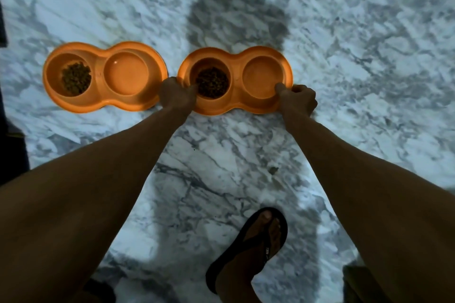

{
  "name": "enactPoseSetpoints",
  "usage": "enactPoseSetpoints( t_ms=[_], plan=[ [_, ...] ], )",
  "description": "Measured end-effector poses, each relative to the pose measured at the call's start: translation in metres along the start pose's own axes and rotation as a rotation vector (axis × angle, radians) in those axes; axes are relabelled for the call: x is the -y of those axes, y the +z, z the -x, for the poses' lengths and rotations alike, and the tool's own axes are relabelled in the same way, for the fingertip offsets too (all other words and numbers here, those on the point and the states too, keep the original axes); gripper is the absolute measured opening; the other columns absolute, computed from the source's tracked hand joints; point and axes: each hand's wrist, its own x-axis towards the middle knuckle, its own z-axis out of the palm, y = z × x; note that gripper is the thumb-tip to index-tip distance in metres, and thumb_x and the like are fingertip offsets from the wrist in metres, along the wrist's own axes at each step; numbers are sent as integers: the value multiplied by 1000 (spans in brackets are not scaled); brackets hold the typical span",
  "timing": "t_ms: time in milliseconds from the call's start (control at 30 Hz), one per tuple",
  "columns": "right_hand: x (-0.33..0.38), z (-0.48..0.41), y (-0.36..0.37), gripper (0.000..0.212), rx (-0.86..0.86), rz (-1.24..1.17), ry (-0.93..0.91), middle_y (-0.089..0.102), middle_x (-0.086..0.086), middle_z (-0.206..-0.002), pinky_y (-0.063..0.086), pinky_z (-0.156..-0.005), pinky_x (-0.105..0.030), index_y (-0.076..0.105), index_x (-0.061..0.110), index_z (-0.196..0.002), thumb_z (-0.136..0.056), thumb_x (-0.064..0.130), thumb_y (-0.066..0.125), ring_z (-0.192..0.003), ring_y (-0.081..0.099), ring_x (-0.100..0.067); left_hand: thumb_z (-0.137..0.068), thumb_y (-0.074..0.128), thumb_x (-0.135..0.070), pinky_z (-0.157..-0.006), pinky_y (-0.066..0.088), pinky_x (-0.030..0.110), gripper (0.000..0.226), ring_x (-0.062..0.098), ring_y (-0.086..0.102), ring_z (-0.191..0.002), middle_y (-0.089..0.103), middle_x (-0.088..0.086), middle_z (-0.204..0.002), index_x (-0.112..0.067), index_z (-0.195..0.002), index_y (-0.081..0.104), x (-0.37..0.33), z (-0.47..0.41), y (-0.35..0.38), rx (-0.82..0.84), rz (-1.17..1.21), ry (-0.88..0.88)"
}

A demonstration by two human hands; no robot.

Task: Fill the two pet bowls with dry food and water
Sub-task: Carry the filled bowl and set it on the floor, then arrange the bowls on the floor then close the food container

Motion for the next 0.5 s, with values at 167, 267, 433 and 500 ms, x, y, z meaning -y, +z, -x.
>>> enactPoseSetpoints(
  t_ms=[167,267,433,500],
  plan=[
    [-1,-3,0,25,37,37,0,58,4,-69,58,-85,-44,57,20,-68,-80,35,72,-82,64,-23,-82,74,-21,-63,39,36,29,20,49,-72,50,12,-76,-12,-69,49,-4,3,0,1,16,-25],
    [6,1,-8,21,89,59,16,65,-5,-83,58,-87,-46,63,16,-85,-82,35,72,-90,69,-29,-86,74,-25,-70,39,38,44,21,49,-73,50,9,-82,-26,-69,34,-14,16,-7,61,86,-97],
    [52,38,-38,25,143,82,36,65,-10,-84,57,-78,-40,62,11,-82,-86,35,69,-83,66,-30,-85,75,-34,-76,45,42,61,26,57,-102,57,14,-107,6,-124,52,-54,60,-56,22,7,-86],
    [83,64,-56,27,156,74,26,61,-6,-75,52,-71,-36,57,14,-70,-88,33,65,-78,61,-26,-83,75,-39,-73,44,41,58,28,61,-102,59,12,-98,8,-113,59,-74,85,-86,-8,-11,-79]
  ],
)
